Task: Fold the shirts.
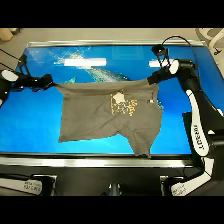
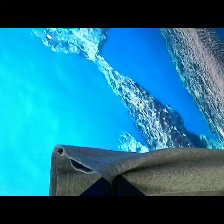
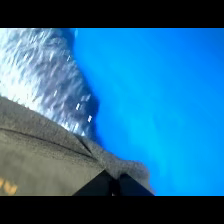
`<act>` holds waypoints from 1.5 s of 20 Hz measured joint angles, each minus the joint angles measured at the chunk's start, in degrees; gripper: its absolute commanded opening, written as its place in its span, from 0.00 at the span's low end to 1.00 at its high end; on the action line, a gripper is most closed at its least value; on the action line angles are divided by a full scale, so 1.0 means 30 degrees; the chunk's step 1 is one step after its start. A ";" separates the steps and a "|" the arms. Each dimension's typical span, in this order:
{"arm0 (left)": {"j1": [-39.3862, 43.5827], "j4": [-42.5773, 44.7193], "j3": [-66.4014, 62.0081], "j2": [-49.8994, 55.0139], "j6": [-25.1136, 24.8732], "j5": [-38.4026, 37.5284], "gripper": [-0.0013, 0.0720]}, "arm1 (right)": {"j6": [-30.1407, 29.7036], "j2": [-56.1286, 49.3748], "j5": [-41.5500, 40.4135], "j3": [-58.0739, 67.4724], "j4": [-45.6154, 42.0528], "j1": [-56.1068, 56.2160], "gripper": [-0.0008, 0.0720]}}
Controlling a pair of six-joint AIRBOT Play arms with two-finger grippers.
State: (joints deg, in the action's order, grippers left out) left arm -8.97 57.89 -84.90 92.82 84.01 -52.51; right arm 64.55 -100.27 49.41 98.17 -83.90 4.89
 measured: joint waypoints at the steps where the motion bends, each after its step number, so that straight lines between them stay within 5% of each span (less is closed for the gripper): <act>1: 0.0036 -0.0160 -0.0736 0.0743 -0.0007 0.0321 0.05 | 0.0066 -0.0350 -0.1202 -0.0007 0.0029 0.0000 0.05; 6: 0.0153 -0.0437 -0.3585 0.2849 -0.0036 0.2011 0.05 | 0.0321 -0.1064 -0.5923 0.0000 -0.0182 -0.0051 0.05; 11: 0.0809 -0.0437 -0.4284 0.4226 -0.0058 0.2477 0.05 | 0.1872 -0.1756 -0.6557 -0.0007 -0.0605 -0.0408 0.05; 18: 0.1523 -0.0066 -0.4619 0.4073 -0.0612 -0.0080 0.05 | 0.1260 -0.1224 -0.3206 -0.0007 -0.0852 -0.0969 0.05; 24: 0.1486 0.2448 -0.3351 0.3592 -0.0925 -0.6441 0.05 | -0.0233 -0.0532 0.5034 -0.0648 -0.0532 -0.1574 0.05; 30: 0.1661 0.3009 -0.1843 0.4138 -0.0350 -0.7978 0.05 | -0.0437 -0.1231 0.8233 -0.1304 0.0313 -0.1647 0.05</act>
State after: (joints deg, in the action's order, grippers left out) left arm -3.99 66.92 -90.43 105.23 82.96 -76.44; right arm 63.24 -103.96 74.11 94.26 -82.96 -0.05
